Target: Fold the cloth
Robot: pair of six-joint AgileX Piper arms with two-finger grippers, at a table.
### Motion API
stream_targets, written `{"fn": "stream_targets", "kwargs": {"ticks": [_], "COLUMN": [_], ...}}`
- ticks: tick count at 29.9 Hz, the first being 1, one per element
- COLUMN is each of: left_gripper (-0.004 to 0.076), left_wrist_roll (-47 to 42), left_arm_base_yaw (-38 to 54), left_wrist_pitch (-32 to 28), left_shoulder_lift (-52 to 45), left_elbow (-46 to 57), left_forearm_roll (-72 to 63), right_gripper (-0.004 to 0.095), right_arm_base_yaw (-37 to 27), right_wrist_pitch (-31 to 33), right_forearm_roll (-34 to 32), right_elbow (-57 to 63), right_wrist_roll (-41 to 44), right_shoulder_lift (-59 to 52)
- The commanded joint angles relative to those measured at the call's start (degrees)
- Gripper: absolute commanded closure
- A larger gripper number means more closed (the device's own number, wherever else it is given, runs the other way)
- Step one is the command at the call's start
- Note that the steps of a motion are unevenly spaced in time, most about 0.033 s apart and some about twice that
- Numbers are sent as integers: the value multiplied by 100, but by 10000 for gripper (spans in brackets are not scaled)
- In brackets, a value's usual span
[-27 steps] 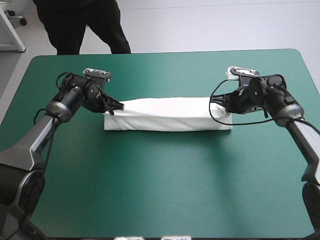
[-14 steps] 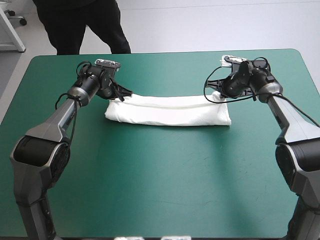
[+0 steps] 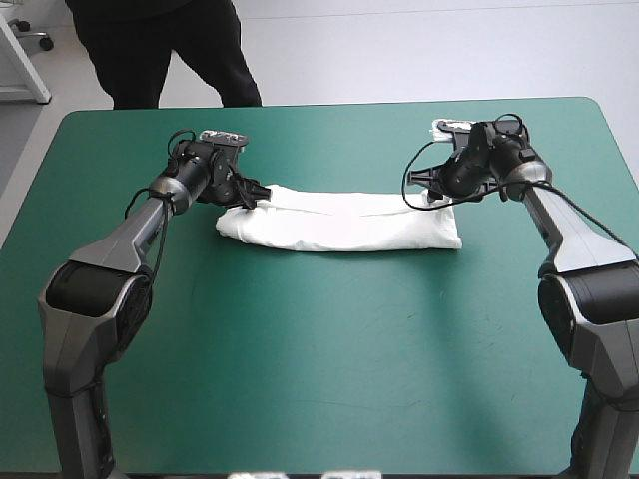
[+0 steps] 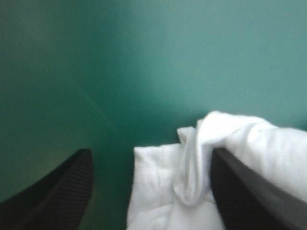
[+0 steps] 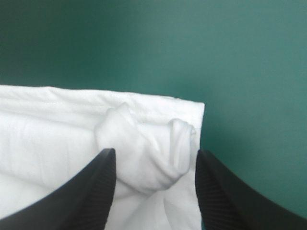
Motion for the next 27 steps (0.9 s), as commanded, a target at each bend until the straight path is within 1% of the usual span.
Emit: {"fn": "stream_targets", "kwargs": {"ticks": [1,4,5,7,8,10,11,14,16,21,27], "left_gripper": [132,183,219,332,426,652,730,733,733,733,733], "left_wrist_roll": [19,19,19,89,168,413,573,1115,1359,1493,1493], "left_arm_base_yaw": [-8,-8,-8,-8,-8,-8,-8,-68,-194,-765,-1354], "left_wrist_pitch": [111,137,124,113,123,135,135,97,134,48,-257], "left_shoulder_lift": [-594,-869,-975,-1160,-1255,-1422,-1476,-1507,-1466,-1264,-892], "left_elbow": [-260,-260,-260,-260,-260,-260,-260,-260,-260,-247,-247], "left_forearm_roll": [39,16,-18,-94,-189,-700,-1030,-1979,-2305,-2362,-2361], "right_gripper": [372,393,405,431,447,485,507,549,557,557,557], "right_arm_base_yaw": [-43,-43,-43,-43,-43,-43,-43,-43,-43,-43,-43], "right_wrist_pitch": [24,88,119,220,260,284,284,326,419,534,558], "right_forearm_roll": [-75,-111,-111,-133,-161,-186,-186,-186,-207,-273,-273], "right_elbow": [-202,-202,-202,-202,-202,-202,-202,-202,-202,-202,-202], "right_wrist_roll": [-86,-170,-216,-260,-260,-260,-260,-260,-260,-260,-208], "right_shoulder_lift": [-524,-780,-869,-1028,-1105,-1246,-1318,-1428,-1470,-1478,-1478]}}
